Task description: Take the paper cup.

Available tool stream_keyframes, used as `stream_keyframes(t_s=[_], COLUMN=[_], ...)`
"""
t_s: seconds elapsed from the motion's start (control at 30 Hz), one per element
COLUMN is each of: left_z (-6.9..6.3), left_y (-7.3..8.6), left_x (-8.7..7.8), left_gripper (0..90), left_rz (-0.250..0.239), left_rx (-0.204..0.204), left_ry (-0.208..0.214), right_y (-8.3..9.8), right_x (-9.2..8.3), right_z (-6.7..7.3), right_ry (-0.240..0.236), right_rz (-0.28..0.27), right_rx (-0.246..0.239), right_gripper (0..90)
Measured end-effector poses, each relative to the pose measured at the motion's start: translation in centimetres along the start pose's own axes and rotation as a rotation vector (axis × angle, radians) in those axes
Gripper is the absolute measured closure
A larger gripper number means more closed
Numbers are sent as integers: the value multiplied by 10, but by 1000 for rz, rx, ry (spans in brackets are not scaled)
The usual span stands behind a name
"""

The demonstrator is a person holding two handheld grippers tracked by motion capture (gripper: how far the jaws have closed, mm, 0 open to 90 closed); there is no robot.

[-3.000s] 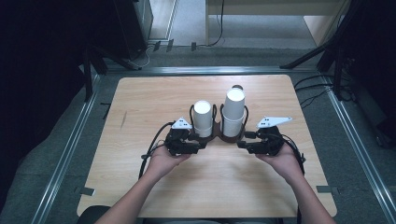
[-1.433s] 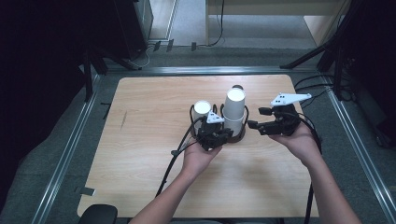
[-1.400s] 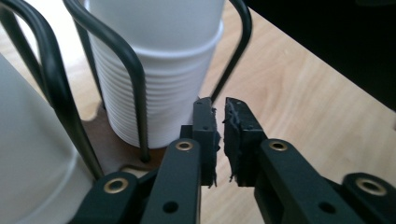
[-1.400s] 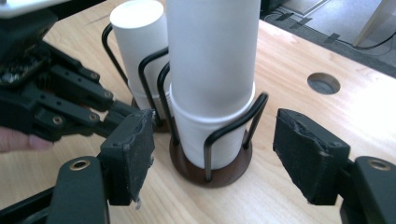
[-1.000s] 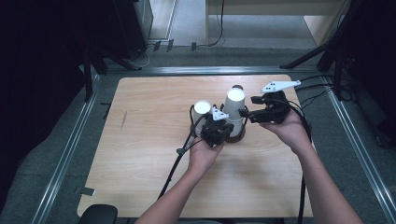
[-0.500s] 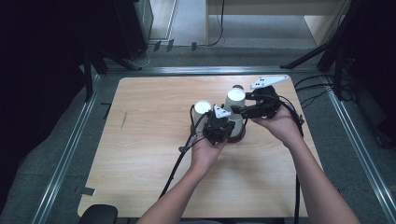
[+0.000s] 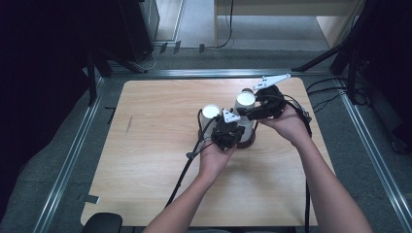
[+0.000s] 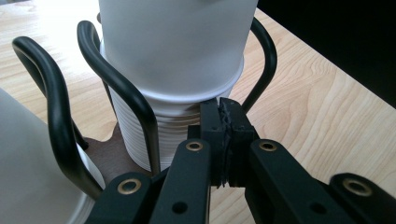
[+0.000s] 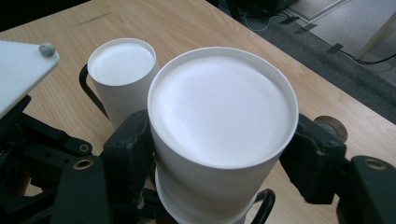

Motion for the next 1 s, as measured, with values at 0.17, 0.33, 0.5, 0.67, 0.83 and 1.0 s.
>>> stream_keyframes(t_s=[0.17,0.33,0.5,0.67,0.83,1.0], left_z=[0,0,0,0,0,-1], left_y=[0,1,1,1,1,2], left_x=[0,0,0,0,1,1], left_gripper=[890,889,889,889,872,860], left_rz=[-4,-9,-12,-13,-15,-15], left_rx=[10,13,9,12,7,12], left_ry=[-11,-7,-9,-11,1,-1], right_y=[0,0,-3,-8,-12,-16], right_x=[-3,-4,-8,-14,-22,-29], right_z=[-1,-1,-1,-1,-1,0], right_ry=[-17,-14,-14,-22,-31,-30], right_rz=[0,2,-7,-19,-23,-24], right_rx=[21,22,16,11,18,7], right_gripper=[323,326,331,332,334,334])
Point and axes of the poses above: each handheld gripper's, and its own axes: x roughly forward along the jaws, y roughly out of its underside, z roughly to its left, the point moved 6 cm from there along x, roughly forward along the jaws, and after that the axes turned 12 degrees about z, right-handed, at the moved point
